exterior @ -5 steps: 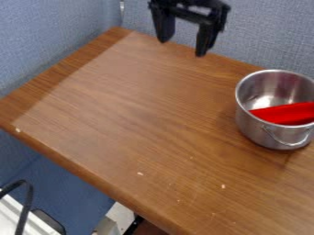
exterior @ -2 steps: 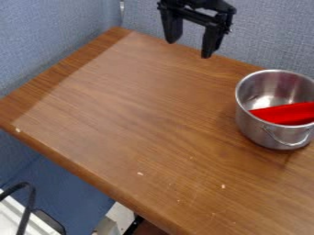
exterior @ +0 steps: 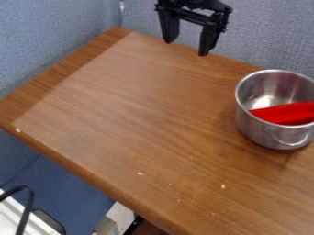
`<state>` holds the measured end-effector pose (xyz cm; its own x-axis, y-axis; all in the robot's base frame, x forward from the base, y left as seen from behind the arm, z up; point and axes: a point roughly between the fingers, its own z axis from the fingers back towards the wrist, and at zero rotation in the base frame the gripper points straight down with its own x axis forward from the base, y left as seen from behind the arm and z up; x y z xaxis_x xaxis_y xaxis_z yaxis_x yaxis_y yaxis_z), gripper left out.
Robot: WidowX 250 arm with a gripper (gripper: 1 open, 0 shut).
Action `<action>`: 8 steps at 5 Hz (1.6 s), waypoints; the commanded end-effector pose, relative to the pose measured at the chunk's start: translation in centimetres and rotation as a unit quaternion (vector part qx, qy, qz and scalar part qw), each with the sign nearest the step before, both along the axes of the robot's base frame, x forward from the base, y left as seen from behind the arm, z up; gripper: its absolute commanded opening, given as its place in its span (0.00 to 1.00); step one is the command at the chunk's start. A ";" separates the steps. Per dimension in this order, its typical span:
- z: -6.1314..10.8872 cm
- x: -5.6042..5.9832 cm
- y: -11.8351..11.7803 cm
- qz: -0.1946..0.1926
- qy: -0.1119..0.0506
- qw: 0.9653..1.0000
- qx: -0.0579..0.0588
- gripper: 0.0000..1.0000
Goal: Put the red object in the metal pot
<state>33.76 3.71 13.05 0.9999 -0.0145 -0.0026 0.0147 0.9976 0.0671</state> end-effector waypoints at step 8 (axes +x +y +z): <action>-0.8 -0.6 0.5 -0.043 -0.019 0.999 -0.012 1.00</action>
<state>33.05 3.88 9.78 0.9933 -0.1096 -0.0379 0.1109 0.9933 0.0321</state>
